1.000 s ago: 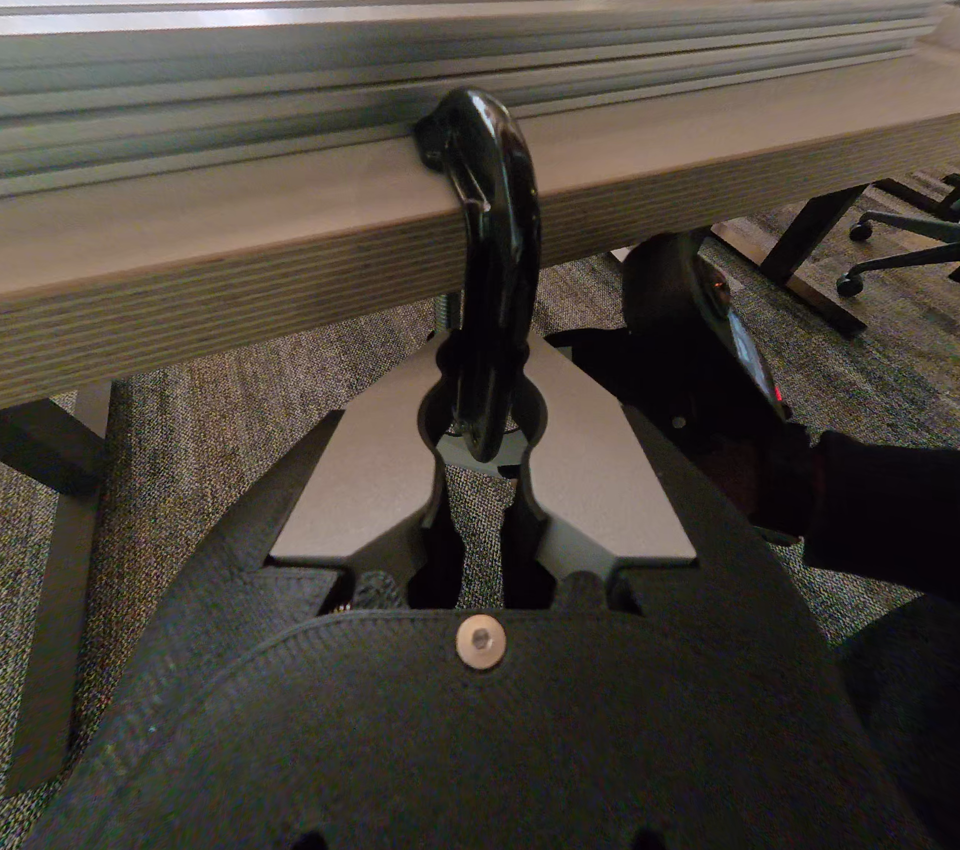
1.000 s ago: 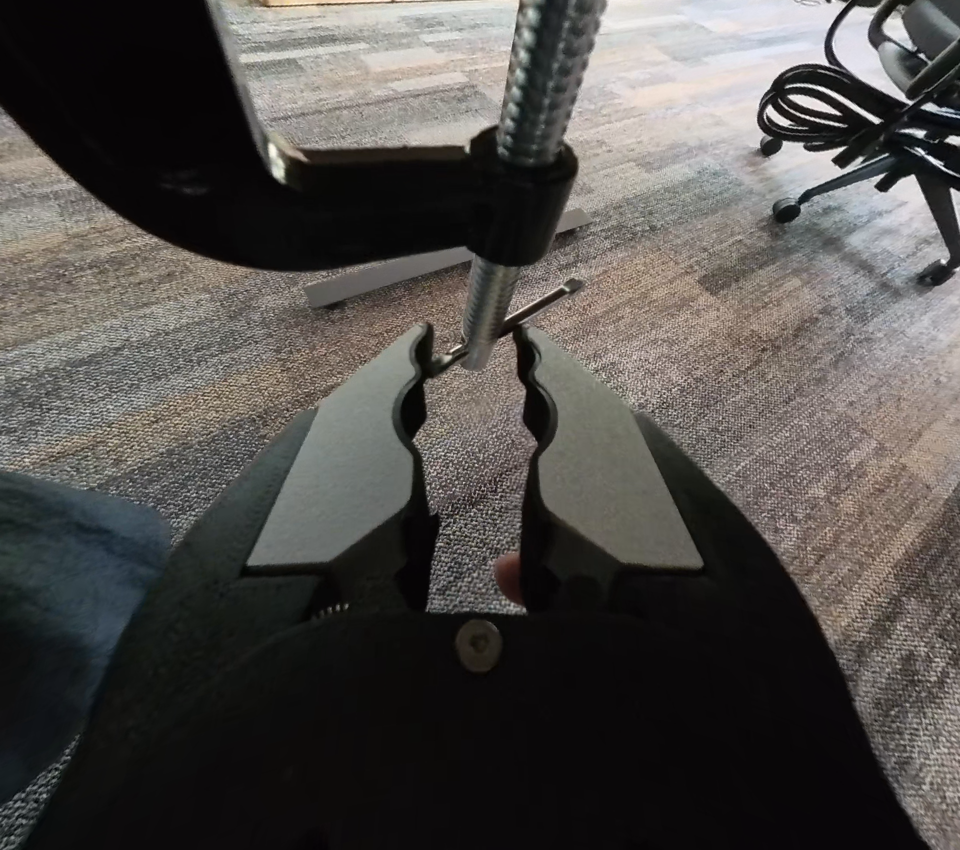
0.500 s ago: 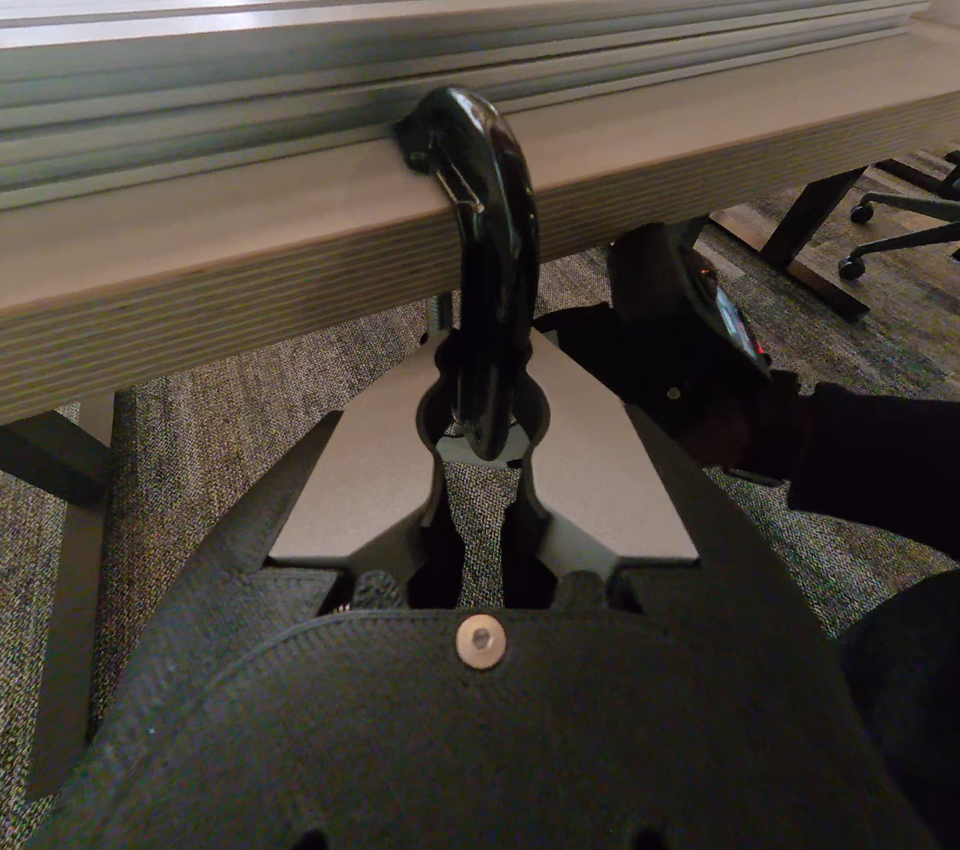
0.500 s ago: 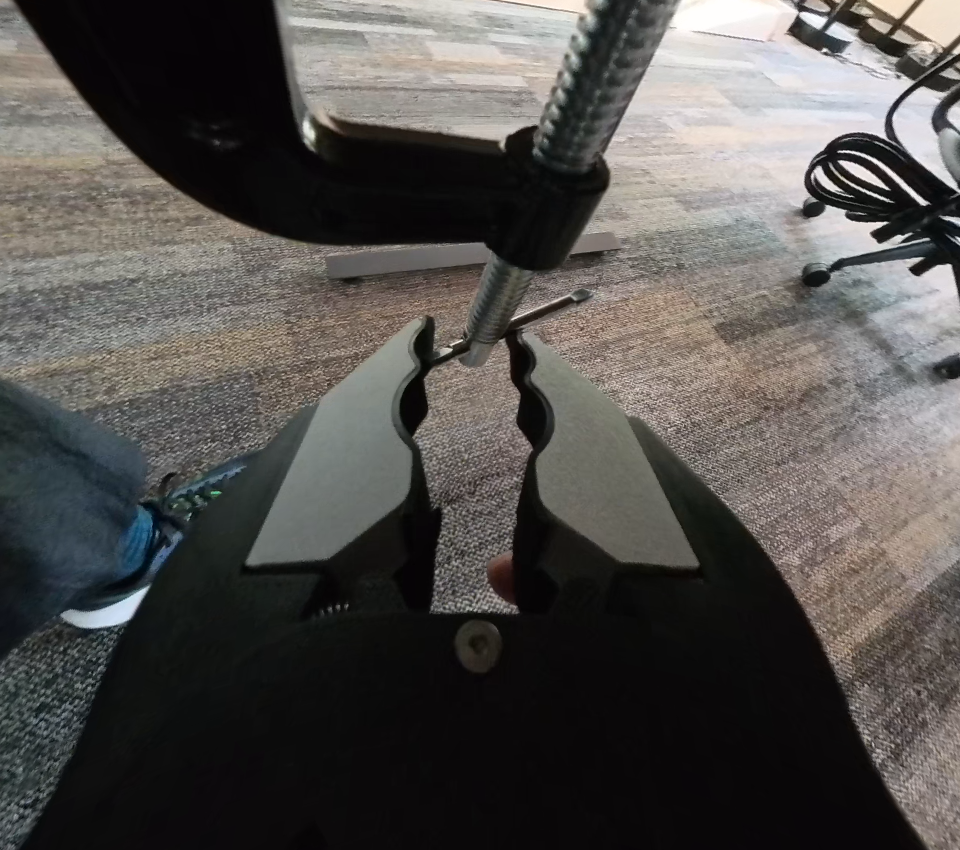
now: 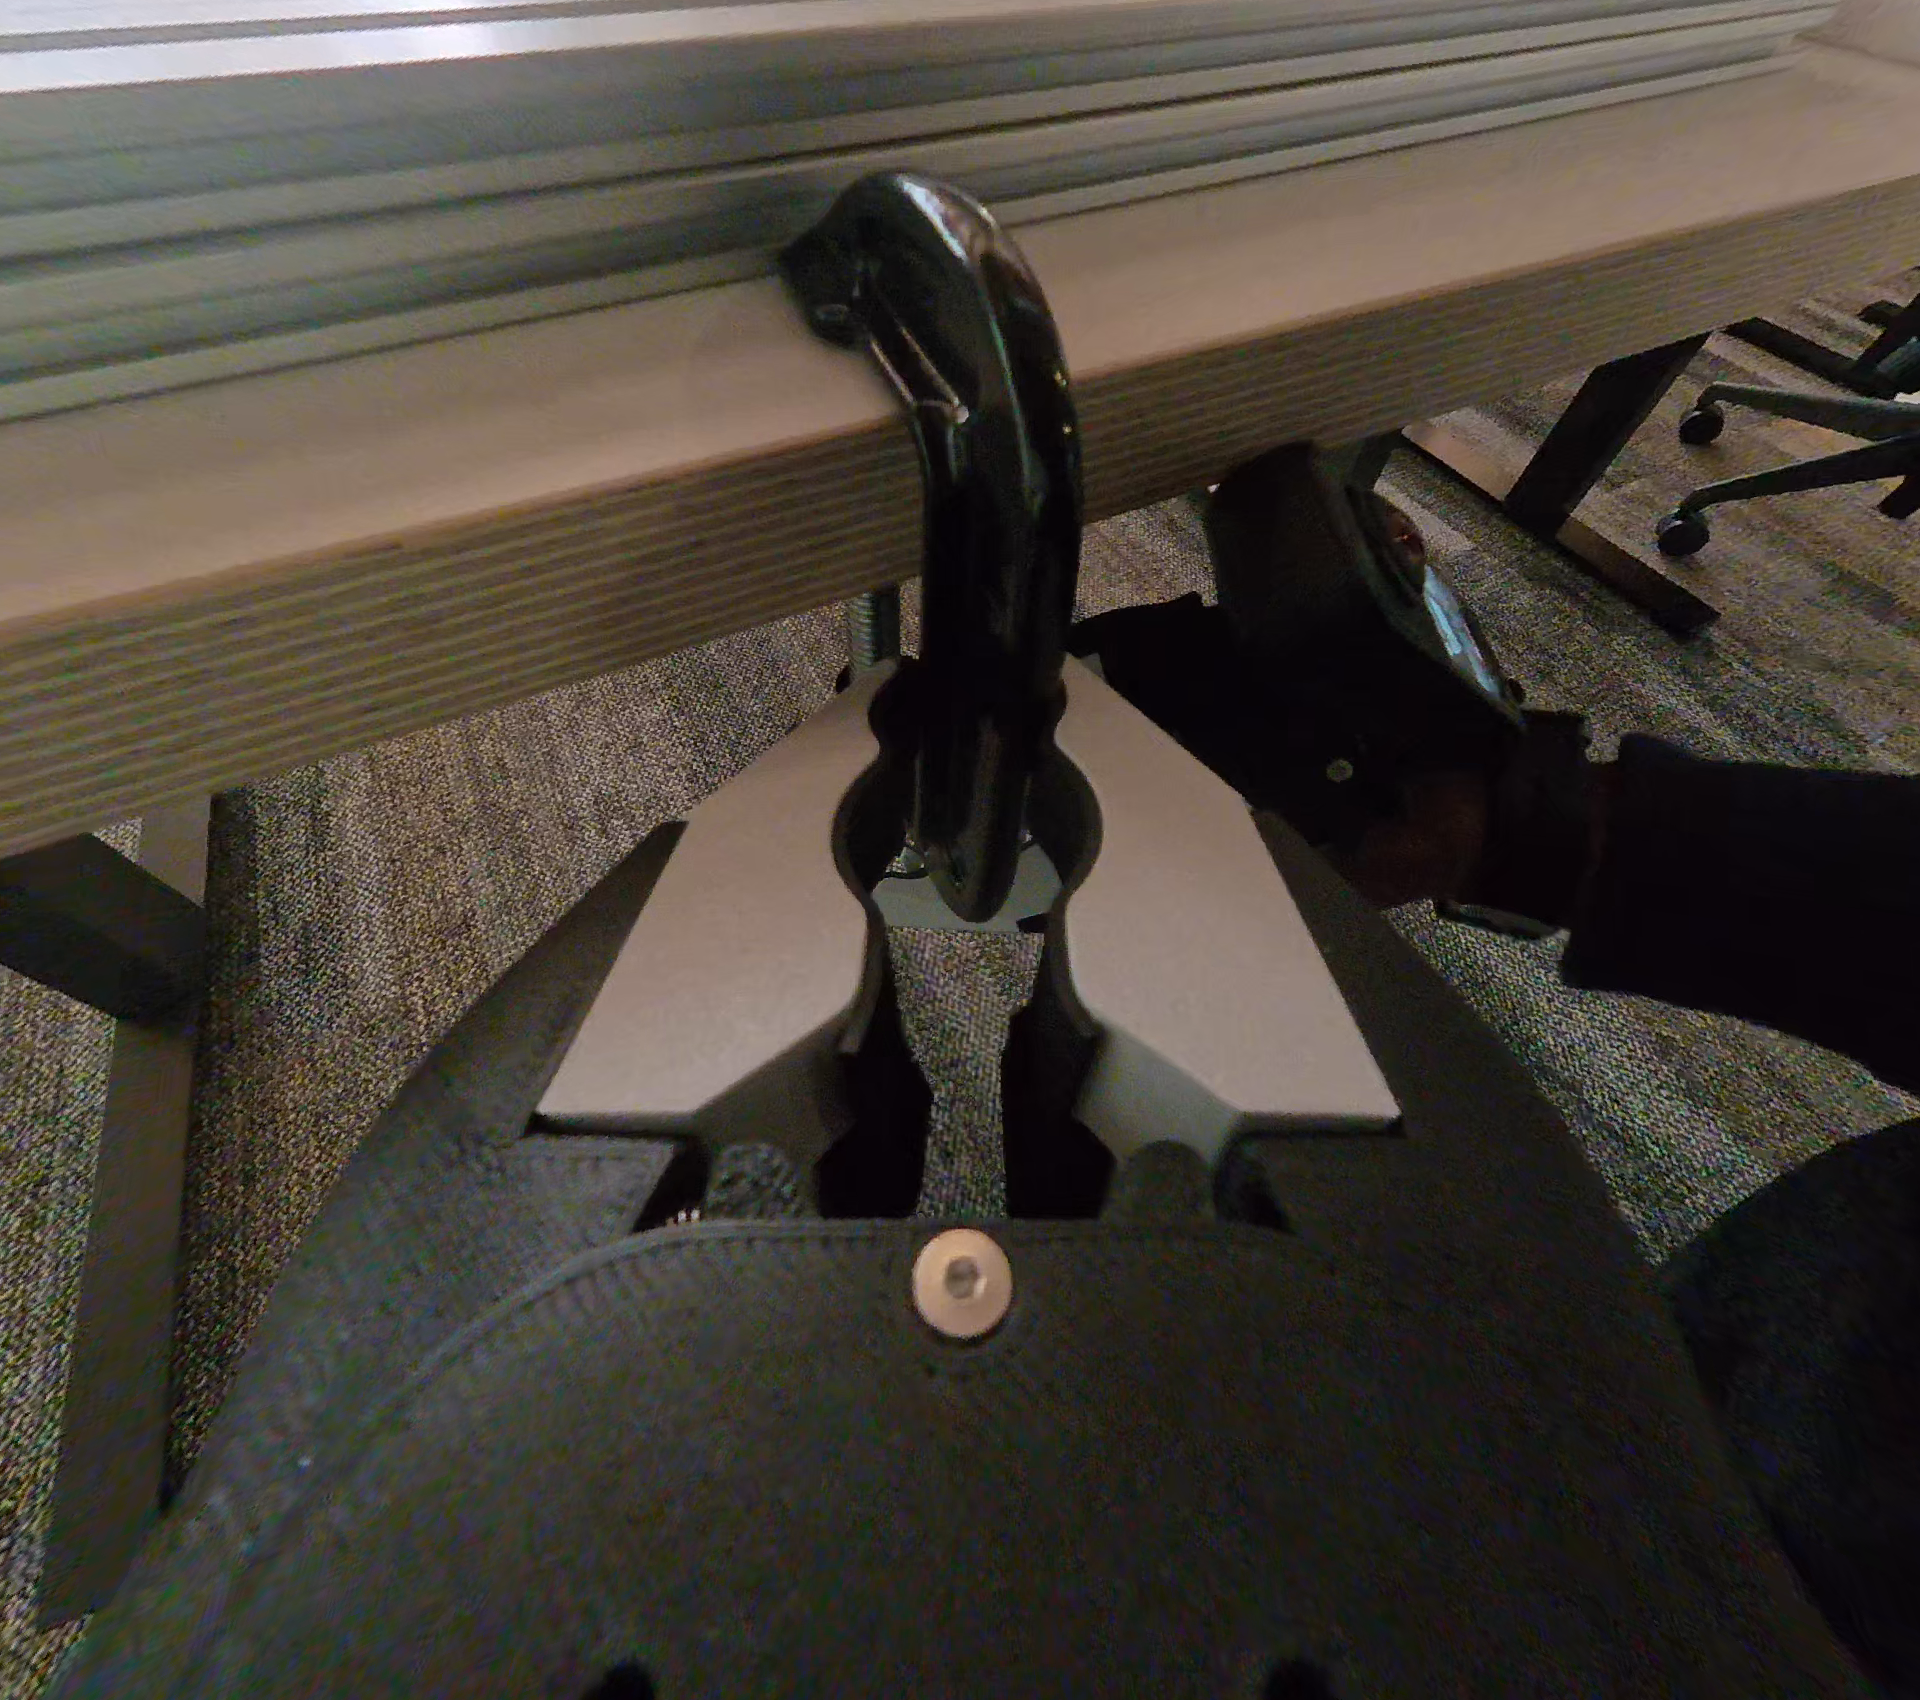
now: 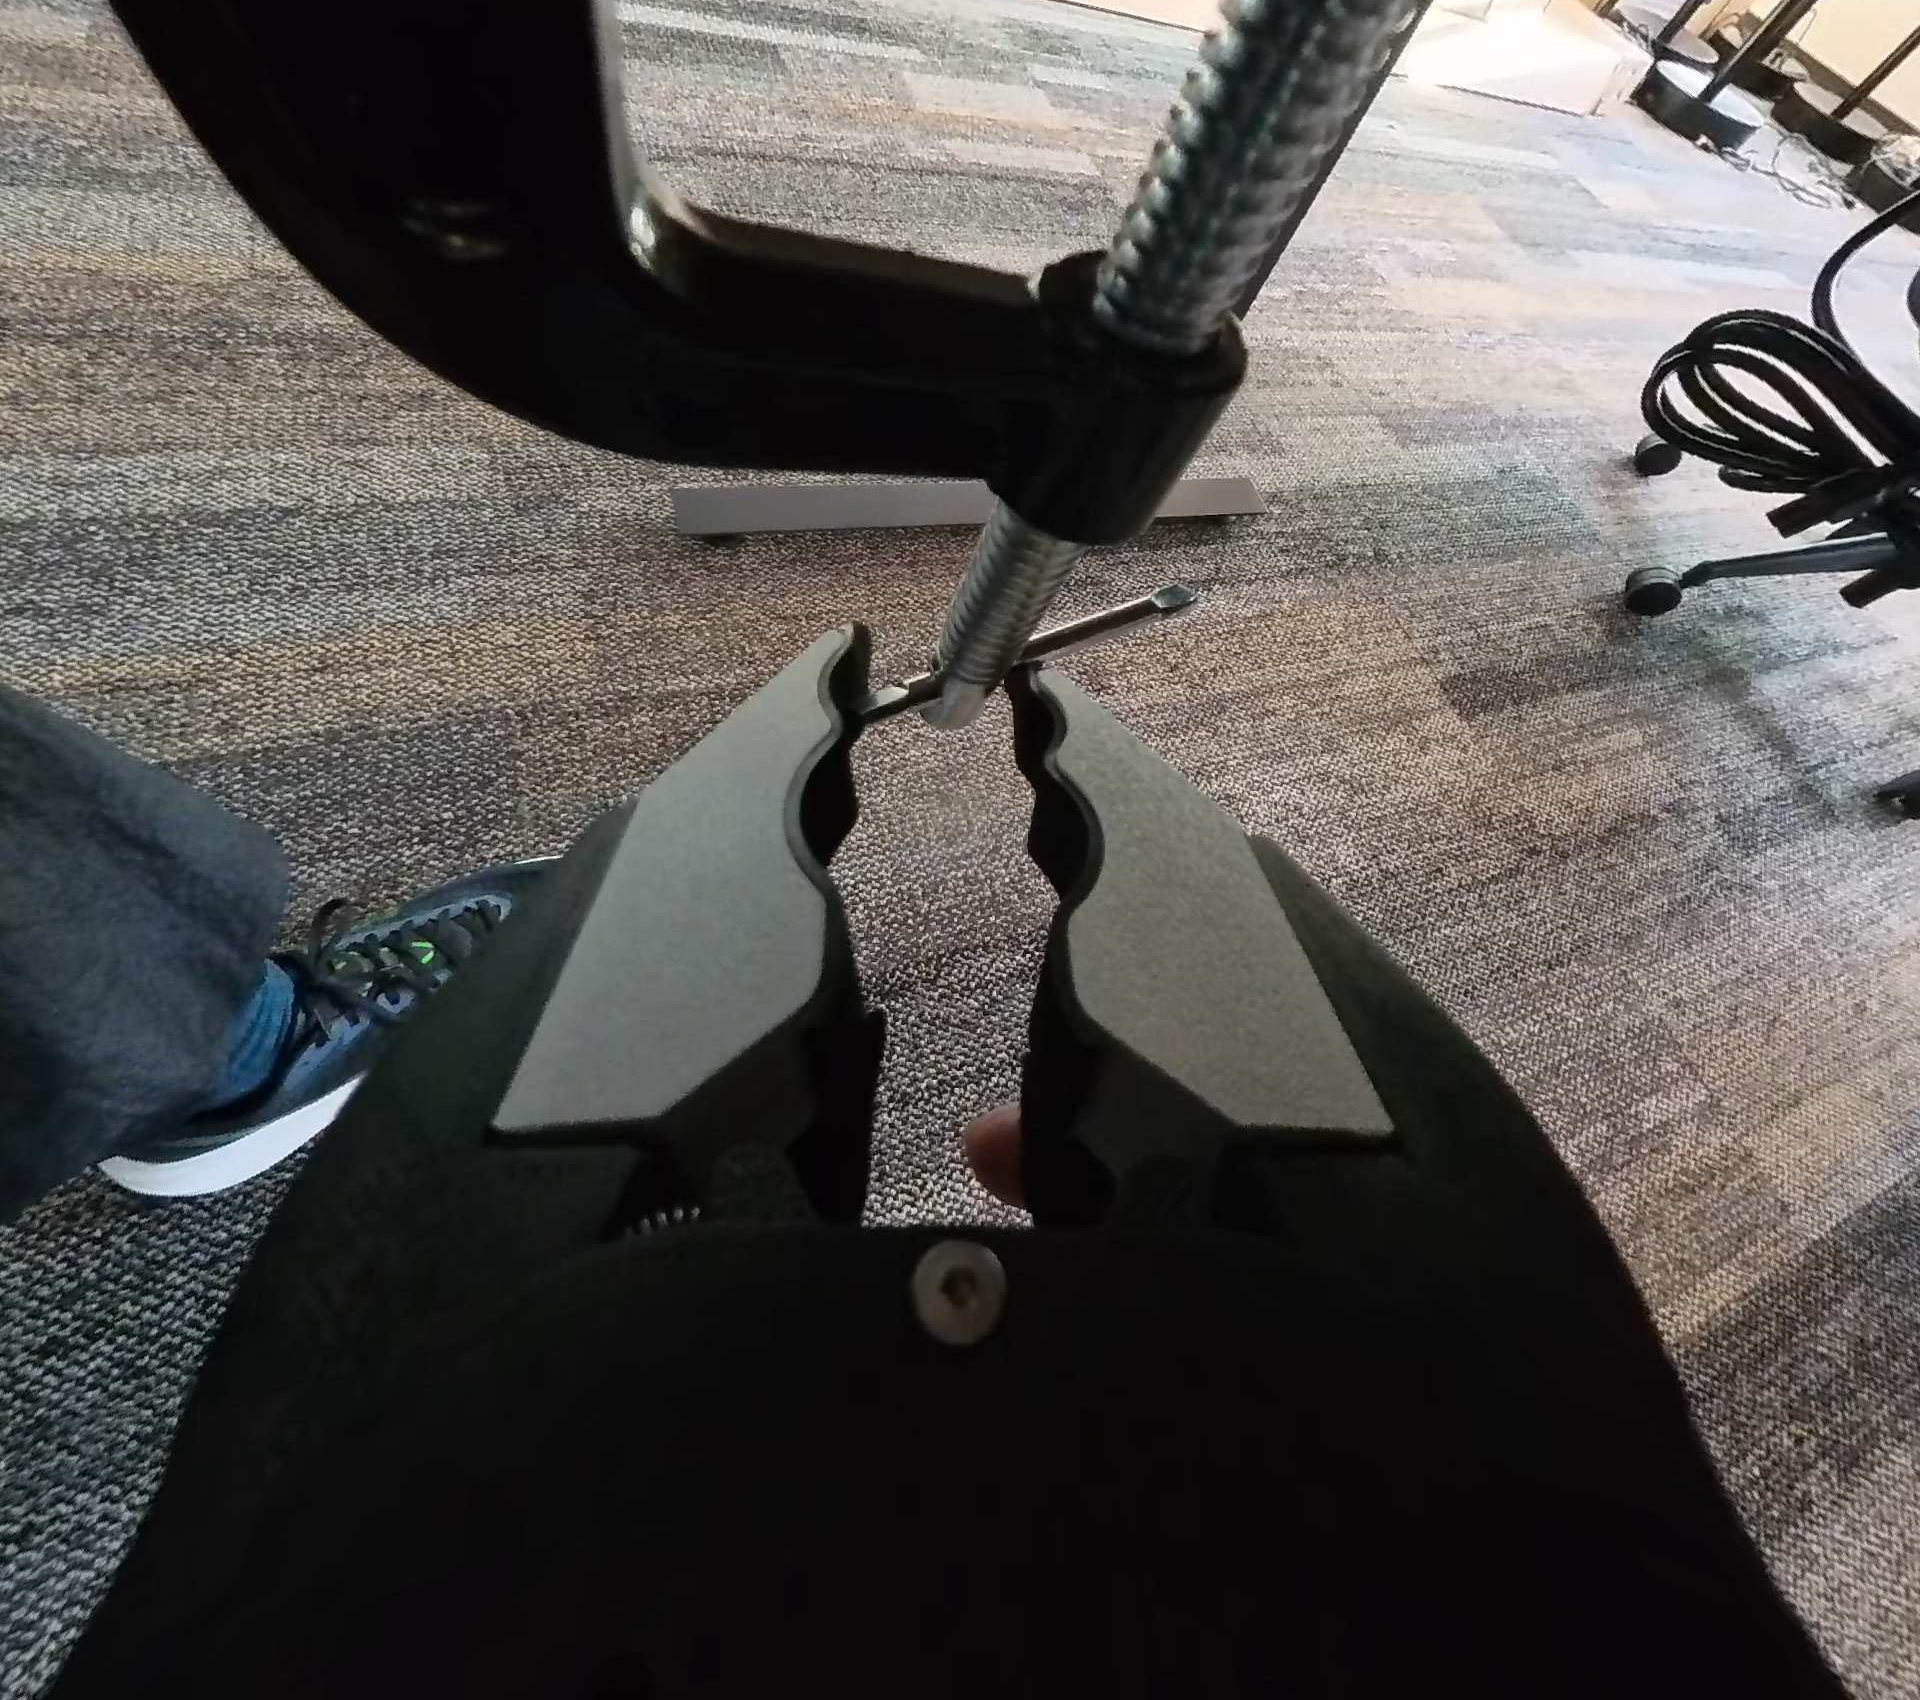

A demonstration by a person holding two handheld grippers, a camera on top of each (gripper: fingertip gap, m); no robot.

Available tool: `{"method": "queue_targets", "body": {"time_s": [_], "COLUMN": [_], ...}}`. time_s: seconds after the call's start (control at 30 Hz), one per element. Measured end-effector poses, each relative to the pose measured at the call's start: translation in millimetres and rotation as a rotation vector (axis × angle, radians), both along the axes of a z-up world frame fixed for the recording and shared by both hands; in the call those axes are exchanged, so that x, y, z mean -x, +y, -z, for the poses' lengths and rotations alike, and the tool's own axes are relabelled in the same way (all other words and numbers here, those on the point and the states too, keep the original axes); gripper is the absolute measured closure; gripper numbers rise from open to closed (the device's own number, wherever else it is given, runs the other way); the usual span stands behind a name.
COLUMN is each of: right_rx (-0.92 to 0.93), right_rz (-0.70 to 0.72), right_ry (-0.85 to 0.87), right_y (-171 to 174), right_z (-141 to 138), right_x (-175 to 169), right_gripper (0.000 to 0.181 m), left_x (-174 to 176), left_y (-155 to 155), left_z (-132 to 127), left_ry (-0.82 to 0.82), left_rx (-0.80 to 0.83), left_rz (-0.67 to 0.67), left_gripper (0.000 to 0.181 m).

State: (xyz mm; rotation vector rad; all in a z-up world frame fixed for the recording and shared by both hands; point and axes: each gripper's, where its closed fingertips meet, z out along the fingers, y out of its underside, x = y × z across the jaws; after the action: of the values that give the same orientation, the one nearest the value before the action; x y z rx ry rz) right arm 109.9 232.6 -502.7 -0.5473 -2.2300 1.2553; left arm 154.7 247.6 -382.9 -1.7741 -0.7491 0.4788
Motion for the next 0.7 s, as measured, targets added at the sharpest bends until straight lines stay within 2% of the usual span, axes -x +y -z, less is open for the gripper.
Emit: {"method": "queue_targets", "body": {"time_s": [0.23,0.43,0.57,0.7], "right_rx": [0.009,0.034,0.058,0.162], "right_rz": [0.039,0.060,0.115,0.192], "right_ry": [-0.035,-0.171,-0.336,-0.470], "right_y": [1,5,12,12], "right_z": [2,15,25,2], "right_x": [-2,-21,-49,-90], "right_gripper": [0.148,0.122,0.099,0.087], "left_x": [-3,-13,-26,-50], "left_y": [1,-3,-13,-32], "left_z": [0,-9,-21,-44], "left_ry": [-0.030,-0.020,-0.020,-0.014], "left_rx": [-0.051,-0.115,-0.207,-0.333], "left_rz": [0.015,0.026,0.028,0.022], "left_gripper": [0.149,0.129,0.119,0.115]}}
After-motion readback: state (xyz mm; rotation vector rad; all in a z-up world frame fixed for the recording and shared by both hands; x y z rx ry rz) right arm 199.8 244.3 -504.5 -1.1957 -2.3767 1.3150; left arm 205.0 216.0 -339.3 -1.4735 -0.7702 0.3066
